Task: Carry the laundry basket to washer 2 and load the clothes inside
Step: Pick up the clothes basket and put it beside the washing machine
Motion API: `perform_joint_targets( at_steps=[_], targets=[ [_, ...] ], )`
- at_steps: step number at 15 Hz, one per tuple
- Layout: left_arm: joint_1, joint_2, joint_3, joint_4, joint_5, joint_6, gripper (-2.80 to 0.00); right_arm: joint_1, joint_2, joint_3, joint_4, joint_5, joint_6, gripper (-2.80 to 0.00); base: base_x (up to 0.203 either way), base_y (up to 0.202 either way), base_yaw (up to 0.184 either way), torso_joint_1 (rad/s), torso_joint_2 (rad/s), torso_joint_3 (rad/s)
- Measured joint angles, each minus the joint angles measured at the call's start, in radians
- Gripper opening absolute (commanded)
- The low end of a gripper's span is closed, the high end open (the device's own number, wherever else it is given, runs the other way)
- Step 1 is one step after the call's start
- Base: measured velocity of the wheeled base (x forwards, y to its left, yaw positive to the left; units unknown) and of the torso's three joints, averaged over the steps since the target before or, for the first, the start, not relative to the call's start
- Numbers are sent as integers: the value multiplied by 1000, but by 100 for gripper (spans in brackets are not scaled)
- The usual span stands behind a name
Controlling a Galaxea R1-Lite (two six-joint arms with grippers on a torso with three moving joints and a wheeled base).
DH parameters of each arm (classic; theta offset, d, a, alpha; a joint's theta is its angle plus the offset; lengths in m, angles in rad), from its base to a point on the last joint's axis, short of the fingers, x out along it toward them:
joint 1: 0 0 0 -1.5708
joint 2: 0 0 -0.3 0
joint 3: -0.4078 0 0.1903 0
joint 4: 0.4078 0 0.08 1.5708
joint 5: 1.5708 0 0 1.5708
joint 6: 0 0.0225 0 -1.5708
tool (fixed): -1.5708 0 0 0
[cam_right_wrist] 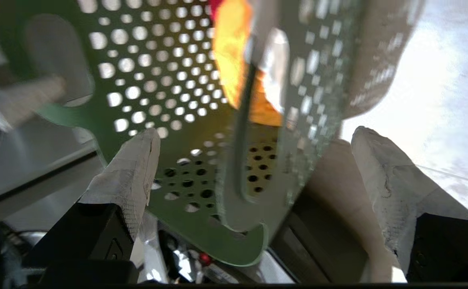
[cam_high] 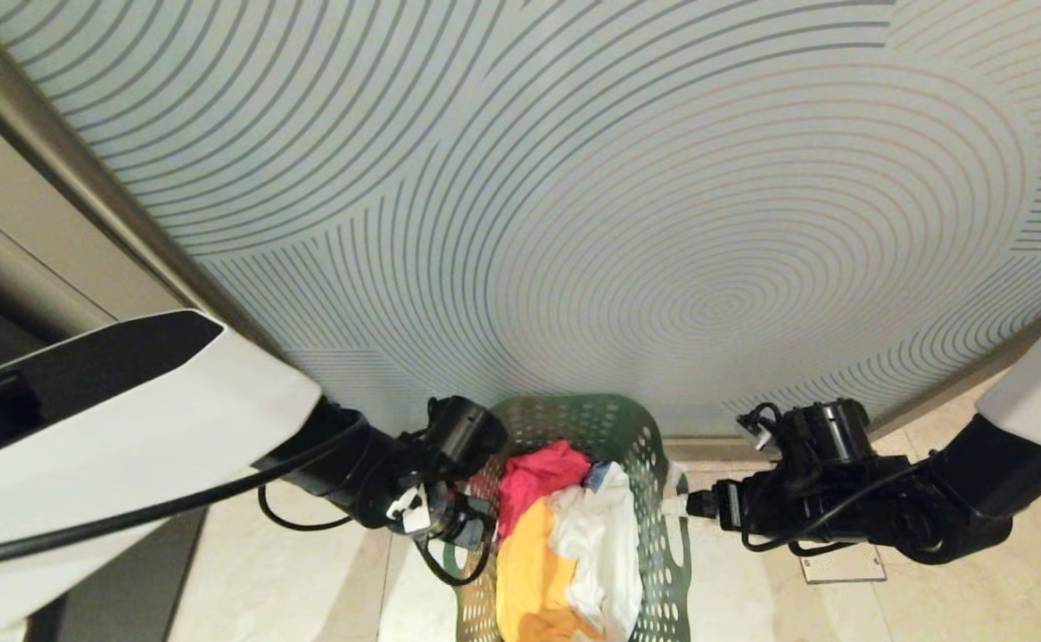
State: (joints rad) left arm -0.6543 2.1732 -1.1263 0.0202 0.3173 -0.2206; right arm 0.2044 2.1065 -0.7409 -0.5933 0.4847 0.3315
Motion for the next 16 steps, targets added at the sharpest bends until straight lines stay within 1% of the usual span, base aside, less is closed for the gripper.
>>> perform_joint_targets(
  at_steps=[1, 4, 5, 8, 10, 12, 16],
  targets=[
    [0, -4, 9, -6, -22, -5, 0, 0, 2, -26, 22, 10, 1, 0, 0, 0, 0, 0, 0, 0],
    [1, -5, 16, -4, -74, -72, 0, 2, 26, -112, 69, 27, 0, 0, 0, 0, 0, 0, 0, 0],
    [1, -5, 16, -4, -94, -77, 0, 2, 36, -135, 76, 37, 0, 0, 0, 0, 0, 0, 0, 0],
    [-6, 3, 14, -9, -100, -79, 0, 2, 62, -182, 104, 83, 0, 0, 0, 0, 0, 0, 0, 0],
    [-13, 8, 13, -9, -101, -79, 0, 3, 80, -201, 115, 100, 1, 0, 0, 0, 0, 0, 0, 0],
    [-20, 11, 12, -10, -102, -80, 0, 10, 86, -204, 137, 130, 1, 0, 0, 0, 0, 0, 0, 0],
    [-23, 21, 12, -11, -109, -81, 0, 22, 69, -186, 171, 152, 2, 0, 0, 0, 0, 0, 0, 0]
  ],
)
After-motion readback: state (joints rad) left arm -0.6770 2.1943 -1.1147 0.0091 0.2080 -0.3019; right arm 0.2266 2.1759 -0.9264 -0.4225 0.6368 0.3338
